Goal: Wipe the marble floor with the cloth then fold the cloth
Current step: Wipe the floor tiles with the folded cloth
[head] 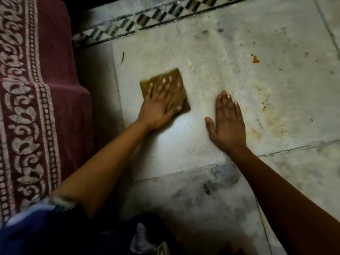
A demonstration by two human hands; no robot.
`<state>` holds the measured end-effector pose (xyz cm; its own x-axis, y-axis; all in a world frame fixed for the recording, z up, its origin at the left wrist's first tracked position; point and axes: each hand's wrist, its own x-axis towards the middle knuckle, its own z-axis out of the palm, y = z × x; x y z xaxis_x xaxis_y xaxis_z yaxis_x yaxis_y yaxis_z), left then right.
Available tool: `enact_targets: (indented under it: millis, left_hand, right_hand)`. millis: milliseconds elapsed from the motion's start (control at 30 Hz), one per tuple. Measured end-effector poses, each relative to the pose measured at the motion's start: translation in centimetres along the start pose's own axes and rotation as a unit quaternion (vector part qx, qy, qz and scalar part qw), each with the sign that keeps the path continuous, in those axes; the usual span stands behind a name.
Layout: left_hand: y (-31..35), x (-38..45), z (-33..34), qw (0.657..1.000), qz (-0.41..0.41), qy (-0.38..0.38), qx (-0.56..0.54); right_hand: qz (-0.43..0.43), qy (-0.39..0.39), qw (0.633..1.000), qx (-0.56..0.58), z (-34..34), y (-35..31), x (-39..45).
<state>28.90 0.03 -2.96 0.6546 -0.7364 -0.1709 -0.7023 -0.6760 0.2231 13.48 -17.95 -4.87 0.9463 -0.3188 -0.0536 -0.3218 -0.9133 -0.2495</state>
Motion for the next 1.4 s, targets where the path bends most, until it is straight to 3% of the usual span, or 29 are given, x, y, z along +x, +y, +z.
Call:
enact_targets:
  millis: [67,133,400,567,633,700,833,900,1000,1100,1167,1300,1400]
  left_hand:
    - [-0.7,-4.4,0.5,0.998,0.061,0.0,-0.01]
    - [-2.6,-6.5,0.2,0.998,0.062,-0.009,-0.023]
    - [-3.2,4.5,-2.4,0.995,-0.088,-0.009,-0.041]
    - [-0.8,-5.4,0.6,0.998,0.035,0.011,-0.045]
    - [-2.0,-6.4,0.6,0.998,0.045,0.01,-0.04]
    - [-3.4,-3.2,-0.1,0.999,0.003,0.025,-0.024]
    - [-3.4,5.9,-2.0,0.985,-0.159,0.044,-0.051]
    - [-0.8,7.3,-1.6,0.992,-0.114,0.031,-0.043]
    - [2.7,2.8,0.6,0.999,0.042,0.031,0.001]
    - [0.6,-2.9,1.7,0.994,0.105,0.026,0.008]
    - [-2.2,-3.3,1.1,0.998,0.059,0.035,-0.007]
    - [-4.8,3.2,-1.5,0.987,-0.142,0.064,-0.046]
    - [-2.7,7.0,-1.9,0.989,-0.139,0.038,-0.031]
  right_hand:
    - [0.0,0.002,1.0,0.001,0.1,0.0,0.1]
    - [0.003,0.004,1.0,0.002,0.2,0.0,0.1]
    - [0.004,0.001,1.0,-0.005,0.1,-0.2,0.0]
    - [0.002,0.0,1.0,-0.004,0.1,-0.1,0.0]
    - [0.003,0.004,1.0,-0.008,0.2,-0.1,0.0]
    - [0.002,0.007,1.0,-0.008,0.3,0.0,0.0]
    - [-0.001,0.004,1.0,-0.009,0.2,-0.1,0.0]
    - [0.002,0.006,1.0,-0.007,0.2,0.0,0.2]
    - [0.002,0.008,1.0,-0.005,0.2,0.0,0.0]
    - [-0.001,0.014,1.0,0.0,0.3,0.1,0.2]
    - [-0.003,0.016,1.0,0.002,0.4,0.1,0.2]
    - [0.003,0.017,1.0,0.003,0.3,0.1,0.1]
    - [0.006,0.018,1.0,0.003,0.2,0.0,0.0]
